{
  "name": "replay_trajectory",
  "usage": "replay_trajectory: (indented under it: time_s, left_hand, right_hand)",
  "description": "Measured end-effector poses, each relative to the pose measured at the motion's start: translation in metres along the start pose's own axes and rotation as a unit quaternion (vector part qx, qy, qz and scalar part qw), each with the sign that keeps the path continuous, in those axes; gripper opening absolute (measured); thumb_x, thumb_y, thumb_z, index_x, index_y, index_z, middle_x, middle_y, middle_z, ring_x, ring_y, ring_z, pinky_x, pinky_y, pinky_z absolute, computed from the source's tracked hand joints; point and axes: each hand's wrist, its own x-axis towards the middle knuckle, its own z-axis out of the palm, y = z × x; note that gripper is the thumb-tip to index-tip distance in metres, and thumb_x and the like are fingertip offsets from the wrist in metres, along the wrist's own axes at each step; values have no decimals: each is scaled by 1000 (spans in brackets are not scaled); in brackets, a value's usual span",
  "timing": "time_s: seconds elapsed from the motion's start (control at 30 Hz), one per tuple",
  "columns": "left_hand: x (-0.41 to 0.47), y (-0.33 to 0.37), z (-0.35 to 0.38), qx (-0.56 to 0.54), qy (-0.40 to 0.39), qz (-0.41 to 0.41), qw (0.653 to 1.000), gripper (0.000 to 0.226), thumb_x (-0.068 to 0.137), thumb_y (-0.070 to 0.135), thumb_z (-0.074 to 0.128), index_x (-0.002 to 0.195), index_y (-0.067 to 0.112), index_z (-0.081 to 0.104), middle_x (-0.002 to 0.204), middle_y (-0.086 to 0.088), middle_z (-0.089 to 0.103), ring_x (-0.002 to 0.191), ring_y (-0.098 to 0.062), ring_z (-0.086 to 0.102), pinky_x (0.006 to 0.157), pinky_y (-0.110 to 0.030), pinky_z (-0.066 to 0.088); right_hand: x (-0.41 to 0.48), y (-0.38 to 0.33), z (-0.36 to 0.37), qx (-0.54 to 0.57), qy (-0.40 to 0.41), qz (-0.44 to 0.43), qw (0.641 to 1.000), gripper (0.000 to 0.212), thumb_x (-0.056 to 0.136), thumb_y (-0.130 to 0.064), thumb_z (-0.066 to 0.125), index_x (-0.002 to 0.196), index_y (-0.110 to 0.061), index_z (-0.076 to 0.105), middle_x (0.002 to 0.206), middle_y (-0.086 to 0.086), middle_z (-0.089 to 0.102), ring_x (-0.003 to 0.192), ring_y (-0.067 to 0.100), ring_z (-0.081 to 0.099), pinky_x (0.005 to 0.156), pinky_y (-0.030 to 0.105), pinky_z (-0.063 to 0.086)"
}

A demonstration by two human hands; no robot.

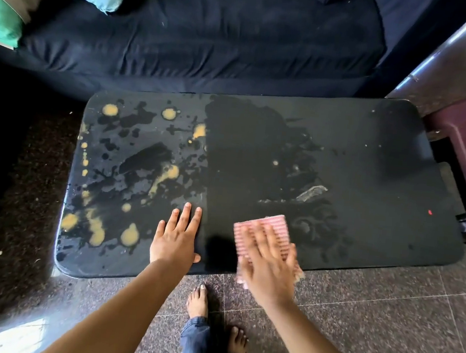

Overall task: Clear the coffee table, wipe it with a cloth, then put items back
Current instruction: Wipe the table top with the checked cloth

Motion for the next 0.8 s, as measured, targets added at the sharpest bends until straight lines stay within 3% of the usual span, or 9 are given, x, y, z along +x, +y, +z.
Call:
replay_trajectory:
  time_s: [0.1,0.17,0.27,0.37,0.47,0.57,0.63,0.8]
  left_hand:
    - [0,0,-1,-3,-6,-2,1000,101,89,39,61,149,23,-19,159,0,-19,148,-23,-8,119,-41,5]
    - [0,1,-1,-1,-9,-3,1000,101,89,39,61,149,23,-19,159,0,-19,148,-22,-8,119,-41,5]
    - [2,-1,1,-3,-12,-3,1000,101,89,39,61,149,25,-19,159,2,-20,148,-21,-9,119,-41,4]
    - [2,-2,2,-2,-8,-5,1000,101,89,40,61,149,26,-19,159,3,-20,148,-21,-9,119,-42,4]
    - [3,-1,1,6,-17,-8,1000,103,89,41,61,148,26,-22,158,2,-22,147,-20,-10,119,-42,3]
    - [3,-1,1,9,-22,-8,1000,103,89,42,61,148,26,-22,158,2,-22,147,-20,-11,119,-42,3]
    - [4,-1,1,10,-26,-9,1000,103,89,43,60,147,26,-23,158,3,-23,147,-20,-11,118,-42,2]
    - [6,-4,7,0,-3,-9,1000,85,98,24,47,147,29,-23,158,4,-22,147,-19,-11,120,-42,4]
  right_hand:
    - [0,7,-5,22,0,106,994,61,89,-48,33,148,-35,21,157,-6,19,144,17,20,103,67,28]
    - [0,-22,-7,59,12,130,990,62,87,-44,35,147,-32,23,156,-4,23,143,19,22,102,70,24]
    - [-4,-66,-7,63,-10,6,998,60,86,-47,37,145,-33,30,154,-3,29,141,21,28,100,69,25]
    - [-4,-56,-5,32,-29,-82,996,56,88,-53,34,141,-35,37,152,-5,34,139,19,33,97,65,38]
    - [-15,-23,-5,26,-35,-47,998,60,90,-52,33,146,-32,29,154,-6,30,140,18,31,97,63,39]
    - [-26,-19,-9,38,-48,35,997,59,89,-44,33,146,-28,32,152,-4,33,139,19,29,95,62,39]
    - [-27,-37,-14,56,-50,53,996,59,85,-41,39,143,-25,38,149,-3,38,138,21,32,93,64,40]
    - [-30,-86,-16,55,-87,-44,994,78,62,-43,79,131,-19,51,136,-1,55,124,22,53,84,60,50]
